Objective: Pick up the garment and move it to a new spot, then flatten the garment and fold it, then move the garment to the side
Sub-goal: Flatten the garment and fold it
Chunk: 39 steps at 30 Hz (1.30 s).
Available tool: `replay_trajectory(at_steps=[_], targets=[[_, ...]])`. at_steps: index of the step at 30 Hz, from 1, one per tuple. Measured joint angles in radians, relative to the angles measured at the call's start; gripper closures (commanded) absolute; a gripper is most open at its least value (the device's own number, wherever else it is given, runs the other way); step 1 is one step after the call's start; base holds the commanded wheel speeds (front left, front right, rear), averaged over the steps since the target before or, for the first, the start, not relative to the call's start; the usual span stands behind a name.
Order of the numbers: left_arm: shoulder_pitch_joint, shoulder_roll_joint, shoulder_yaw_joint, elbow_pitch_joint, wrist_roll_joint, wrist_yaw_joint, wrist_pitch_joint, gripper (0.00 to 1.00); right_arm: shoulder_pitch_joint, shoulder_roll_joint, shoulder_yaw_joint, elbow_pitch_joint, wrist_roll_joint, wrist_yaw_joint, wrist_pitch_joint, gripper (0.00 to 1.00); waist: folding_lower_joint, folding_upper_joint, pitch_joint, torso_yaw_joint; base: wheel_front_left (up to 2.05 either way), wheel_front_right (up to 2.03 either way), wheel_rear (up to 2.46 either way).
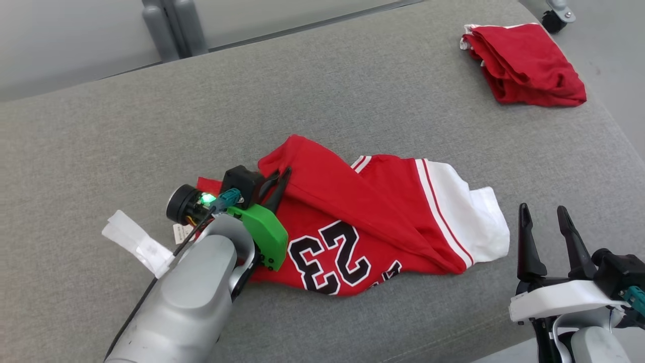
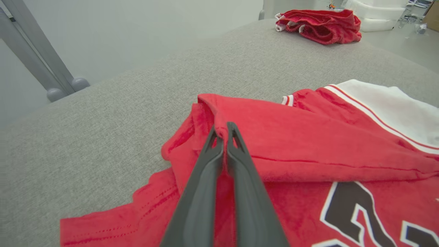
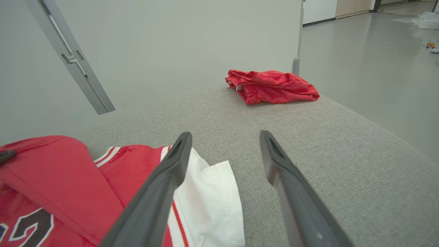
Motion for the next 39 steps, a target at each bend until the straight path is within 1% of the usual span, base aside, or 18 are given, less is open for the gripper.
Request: replay_trajectory(at_steps=[6,10,16,19,24,26,29,33,38,39], targets=[[-0.026,0.007,0.044,-0.073,-0.016,0.004,-0.012,1.0,0.012,0.0,-0.008,-0.001,-0.008,0.0,0.0,0.0,0.0,-0.0001,-0.02,0.057,0.0,0.0,0.0],[-0.003,0.044,0.106,-0.216,-0.017,0.034,-0.016,1.0,0.024,0.0,-0.011,0.0,-0.009,0.0,0.0,0.0,0.0,0.0,-0.039,0.111,0.0,0.0,0.0],[0.216,0.12,0.151,-0.425,-0.021,0.092,-0.015,1.0,0.049,0.001,-0.009,0.008,-0.01,0.0,0.0,0.0,0.0,0.0,-0.076,0.192,0.0,0.0,0.0],[0.368,0.156,0.16,-0.525,-0.043,0.136,-0.015,1.0,0.067,0.001,-0.014,0.012,-0.009,0.0,0.0,0.0,0.0,0.0,-0.097,0.233,0.0,0.0,0.0],[0.566,0.189,0.173,-0.638,-0.08,0.198,0.001,1.0,0.077,0.001,-0.015,0.017,-0.011,0.0,0.0,0.0,0.0,0.0,-0.124,0.291,0.0,0.0,0.0],[0.631,0.193,0.174,-0.664,-0.105,0.219,0.007,1.0,0.08,0.001,-0.016,0.02,-0.014,0.0,0.0,0.0,0.0,0.0,-0.135,0.311,0.0,0.0,0.0],[0.697,0.19,0.165,-0.675,-0.12,0.23,0.016,1.0,0.087,0.001,-0.012,0.026,-0.017,0.0,0.0,0.0,0.0,-0.0001,-0.151,0.332,0.0,0.0,0.0],[0.758,0.175,0.144,-0.646,-0.135,0.231,0.02,1.0,0.088,0.001,-0.007,0.035,-0.019,0.0,0.0,0.0,0.0,0.0,-0.171,0.345,0.0,0.0,0.0],[0.78,0.161,0.153,-0.583,-0.152,0.227,0.006,1.0,0.094,-0.002,-0.007,0.053,-0.02,0.0,0.0,0.0,0.0,0.0,-0.189,0.343,0.0,0.0,0.0],[0.78,0.158,0.157,-0.573,-0.155,0.226,0.0,0.91,0.095,-0.002,-0.007,0.054,-0.02,0.0,0.0,0.0,0.0,0.0,-0.192,0.341,0.0,0.0,0.0]])
